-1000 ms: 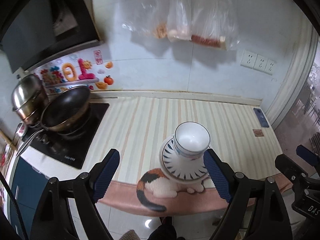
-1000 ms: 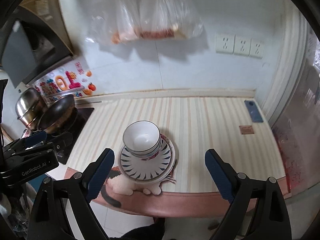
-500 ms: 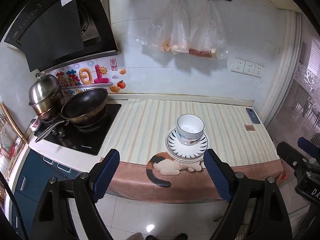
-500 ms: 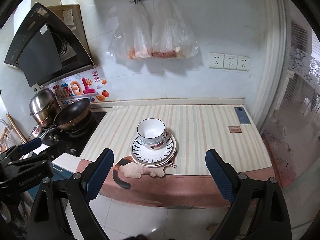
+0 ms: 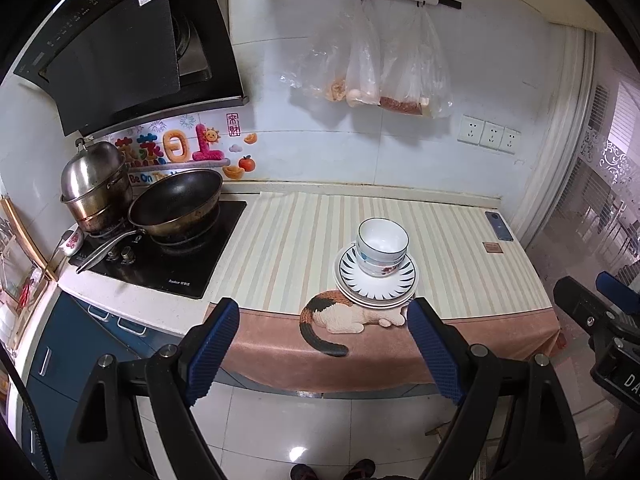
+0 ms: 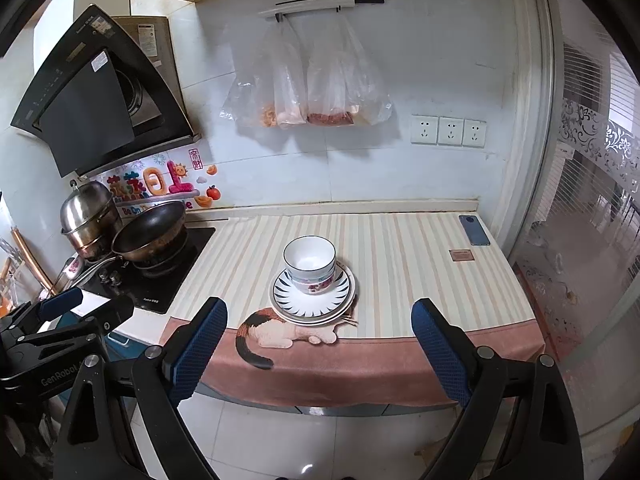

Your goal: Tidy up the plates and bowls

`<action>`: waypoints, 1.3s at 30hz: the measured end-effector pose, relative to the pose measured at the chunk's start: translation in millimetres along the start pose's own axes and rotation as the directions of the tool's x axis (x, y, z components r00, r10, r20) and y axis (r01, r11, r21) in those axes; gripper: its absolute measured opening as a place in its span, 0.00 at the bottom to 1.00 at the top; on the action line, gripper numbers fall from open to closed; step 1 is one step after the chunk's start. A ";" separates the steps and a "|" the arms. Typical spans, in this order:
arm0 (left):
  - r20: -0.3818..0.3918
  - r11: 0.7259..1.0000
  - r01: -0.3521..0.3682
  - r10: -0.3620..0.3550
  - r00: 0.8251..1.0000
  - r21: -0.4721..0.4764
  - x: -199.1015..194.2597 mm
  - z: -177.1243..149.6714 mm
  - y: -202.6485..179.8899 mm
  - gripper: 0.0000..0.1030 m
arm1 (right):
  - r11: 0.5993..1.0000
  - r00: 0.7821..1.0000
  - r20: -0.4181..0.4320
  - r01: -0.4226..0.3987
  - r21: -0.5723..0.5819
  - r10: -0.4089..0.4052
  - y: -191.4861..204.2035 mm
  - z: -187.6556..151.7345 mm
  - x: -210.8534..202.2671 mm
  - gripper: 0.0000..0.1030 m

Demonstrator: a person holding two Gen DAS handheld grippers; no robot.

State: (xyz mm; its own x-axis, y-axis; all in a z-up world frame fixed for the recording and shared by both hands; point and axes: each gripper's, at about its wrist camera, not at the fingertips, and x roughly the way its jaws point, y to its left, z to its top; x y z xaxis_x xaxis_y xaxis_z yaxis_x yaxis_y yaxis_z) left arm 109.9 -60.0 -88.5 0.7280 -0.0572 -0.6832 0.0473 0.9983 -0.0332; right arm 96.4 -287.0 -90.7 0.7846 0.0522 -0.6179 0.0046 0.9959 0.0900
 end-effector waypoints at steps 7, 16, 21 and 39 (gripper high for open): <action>0.010 1.000 -0.001 0.001 1.000 0.002 -6.6 -6.1 2.4 0.83 | 1.000 1.000 -0.013 0.011 0.007 -0.011 4.6 -7.6 -4.4 0.93; 0.004 1.000 0.005 -0.005 1.000 0.002 -8.6 -10.8 0.9 0.83 | 1.000 1.000 -0.022 0.016 0.005 -0.016 2.8 -8.6 -1.6 0.93; 0.007 1.000 0.013 -0.013 1.000 0.003 -9.5 -9.6 1.9 0.83 | 1.000 1.000 -0.021 0.018 0.002 -0.018 2.3 -7.8 -0.8 0.93; 0.037 1.000 0.025 -0.026 0.999 0.007 -18.2 -4.5 -3.2 0.83 | 1.000 1.000 -0.009 0.027 0.008 -0.027 5.8 -14.6 -10.0 0.93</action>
State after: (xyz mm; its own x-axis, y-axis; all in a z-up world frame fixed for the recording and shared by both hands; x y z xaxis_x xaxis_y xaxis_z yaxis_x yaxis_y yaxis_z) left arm 93.5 -62.1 -79.2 0.7512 -0.0829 -0.6549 0.0702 0.9965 -0.0457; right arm 79.5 -280.7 -95.4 0.7785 0.0263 -0.6271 0.0308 0.9963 0.0800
